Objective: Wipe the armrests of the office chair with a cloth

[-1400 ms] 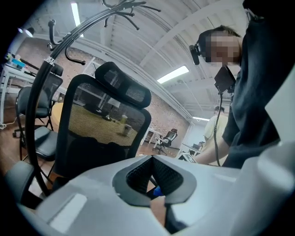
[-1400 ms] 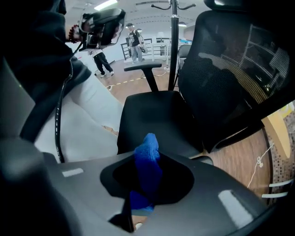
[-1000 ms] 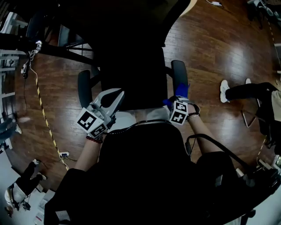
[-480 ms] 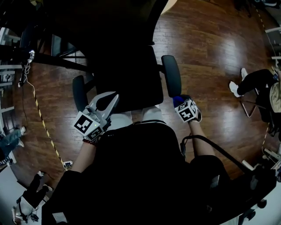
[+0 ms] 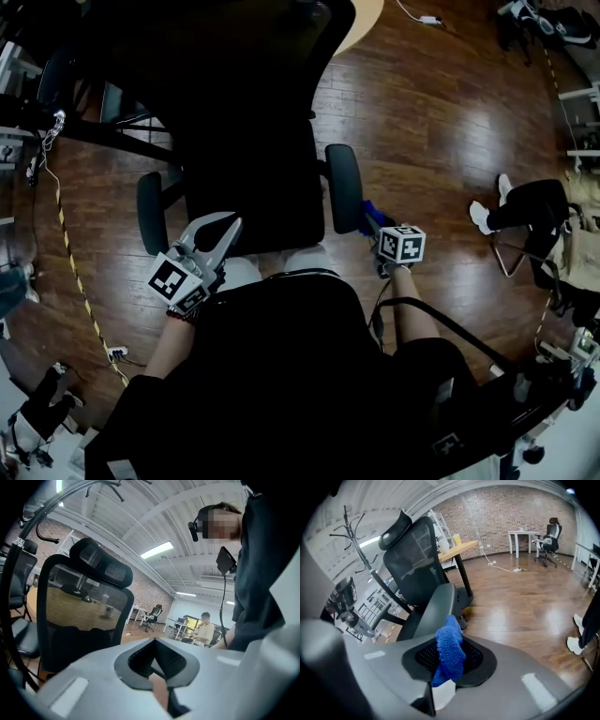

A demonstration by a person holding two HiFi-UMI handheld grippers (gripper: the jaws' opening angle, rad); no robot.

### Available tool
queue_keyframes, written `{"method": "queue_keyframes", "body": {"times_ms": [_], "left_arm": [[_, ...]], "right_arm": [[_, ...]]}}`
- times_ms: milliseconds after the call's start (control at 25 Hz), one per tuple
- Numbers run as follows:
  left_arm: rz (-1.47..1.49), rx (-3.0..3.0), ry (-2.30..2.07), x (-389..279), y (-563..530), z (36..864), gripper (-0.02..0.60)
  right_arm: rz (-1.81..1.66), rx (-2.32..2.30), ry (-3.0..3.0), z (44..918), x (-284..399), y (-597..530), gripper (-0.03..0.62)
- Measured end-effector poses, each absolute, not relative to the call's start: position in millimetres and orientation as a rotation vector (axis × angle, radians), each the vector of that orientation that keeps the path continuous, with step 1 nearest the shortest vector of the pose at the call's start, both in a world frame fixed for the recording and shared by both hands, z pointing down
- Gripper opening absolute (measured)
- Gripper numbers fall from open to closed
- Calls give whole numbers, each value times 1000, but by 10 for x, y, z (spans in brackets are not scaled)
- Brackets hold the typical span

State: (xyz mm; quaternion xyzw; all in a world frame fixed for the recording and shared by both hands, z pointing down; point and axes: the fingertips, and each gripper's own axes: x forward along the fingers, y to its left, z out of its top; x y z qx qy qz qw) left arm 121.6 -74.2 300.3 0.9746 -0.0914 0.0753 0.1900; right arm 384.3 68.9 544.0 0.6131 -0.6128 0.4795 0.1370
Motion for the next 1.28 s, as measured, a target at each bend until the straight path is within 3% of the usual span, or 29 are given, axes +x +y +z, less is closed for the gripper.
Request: {"method": "queue_keyframes", "body": {"times_ms": [480,960,1280], "left_arm": [[158,2669,-517,1229,-929,3089,6],[178,2627,-657,1011,-1140,3199,6],[266,2645,-597,1073,-1068,3359,6]], "right_arm": [[1489,1740,-1879,5478,4354,-284,67],[1242,1435,-2080,5371,4279,-1330,67],[531,938,-2063,5256,3623,-1245,67]]}}
